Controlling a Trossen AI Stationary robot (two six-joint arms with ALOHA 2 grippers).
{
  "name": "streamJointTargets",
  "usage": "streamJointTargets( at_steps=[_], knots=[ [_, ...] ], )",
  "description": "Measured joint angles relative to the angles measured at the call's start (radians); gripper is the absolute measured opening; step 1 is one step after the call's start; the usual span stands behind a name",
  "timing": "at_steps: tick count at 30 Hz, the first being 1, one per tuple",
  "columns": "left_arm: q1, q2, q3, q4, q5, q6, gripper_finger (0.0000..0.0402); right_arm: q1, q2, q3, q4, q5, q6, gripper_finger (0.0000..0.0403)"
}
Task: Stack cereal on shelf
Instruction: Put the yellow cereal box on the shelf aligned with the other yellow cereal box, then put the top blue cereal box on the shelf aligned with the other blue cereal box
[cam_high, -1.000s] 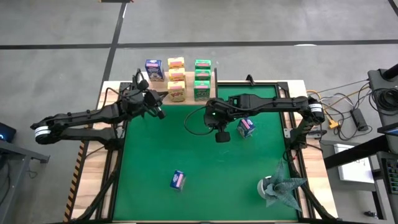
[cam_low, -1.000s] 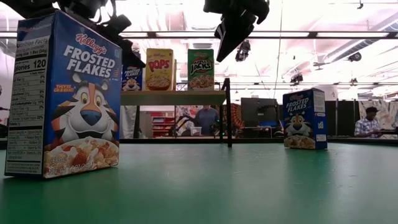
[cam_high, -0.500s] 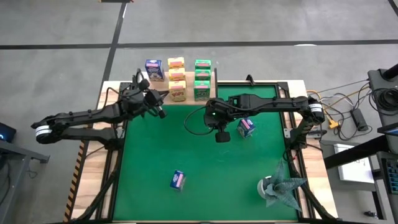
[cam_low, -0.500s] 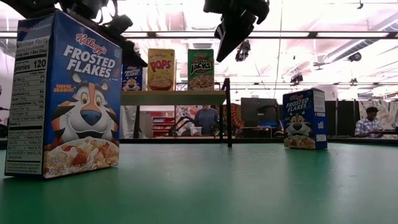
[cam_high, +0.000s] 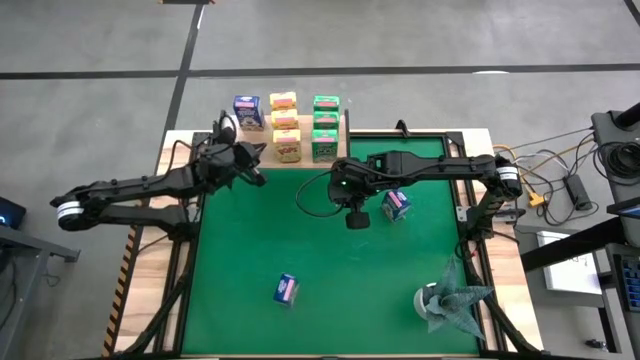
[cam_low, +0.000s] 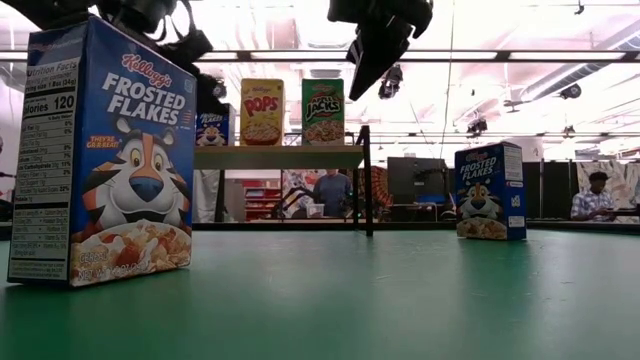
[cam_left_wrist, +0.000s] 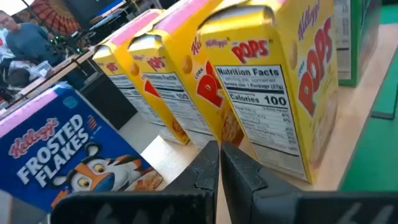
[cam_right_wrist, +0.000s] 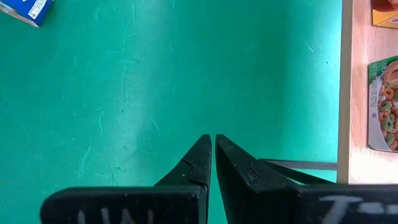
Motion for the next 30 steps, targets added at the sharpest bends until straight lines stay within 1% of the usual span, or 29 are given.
streamJointTargets(
  at_steps=[3,6,8,10,13,16,22,28,30],
  knots=[
    [-0.016,-0.041,0.0,-0.025,0.001,-0.009,0.0,0.0,0.0,0.0,-0.006,0.003,0.0,0.0013],
    [-0.041,-0.087,0.0,-0.036,0.012,-0.015,0.0,0.0,-0.004,0.0,-0.018,0.053,0.029,0.0013],
    [-0.059,-0.12,0.0,-0.04,0.053,-0.022,0.0,-0.002,-0.011,0.0,-0.044,0.107,0.071,0.0013],
    [-0.075,-0.152,0.0,-0.047,0.117,-0.03,0.0,-0.005,-0.02,0.0,-0.085,0.152,0.131,0.0013],
    [-0.097,-0.197,0.0,-0.046,0.219,-0.039,0.0,-0.017,-0.04,-0.002,-0.151,0.166,0.218,0.0013],
    [-0.114,-0.237,0.0,-0.046,0.272,-0.056,0.0,-0.023,-0.078,-0.022,-0.186,0.168,0.284,0.0013],
    [-0.134,-0.295,0.0,-0.071,0.272,-0.087,0.0,-0.024,-0.198,-0.131,-0.192,0.167,0.392,0.0013],
    [-0.134,-0.319,0.0,-0.085,0.272,-0.106,0.0,-0.04,-0.339,-0.271,-0.223,0.163,0.627,0.0014],
    [-0.134,-0.32,0.0,-0.084,0.272,-0.106,0.0,-0.043,-0.382,-0.316,-0.237,0.159,0.697,0.0021]
  ],
)
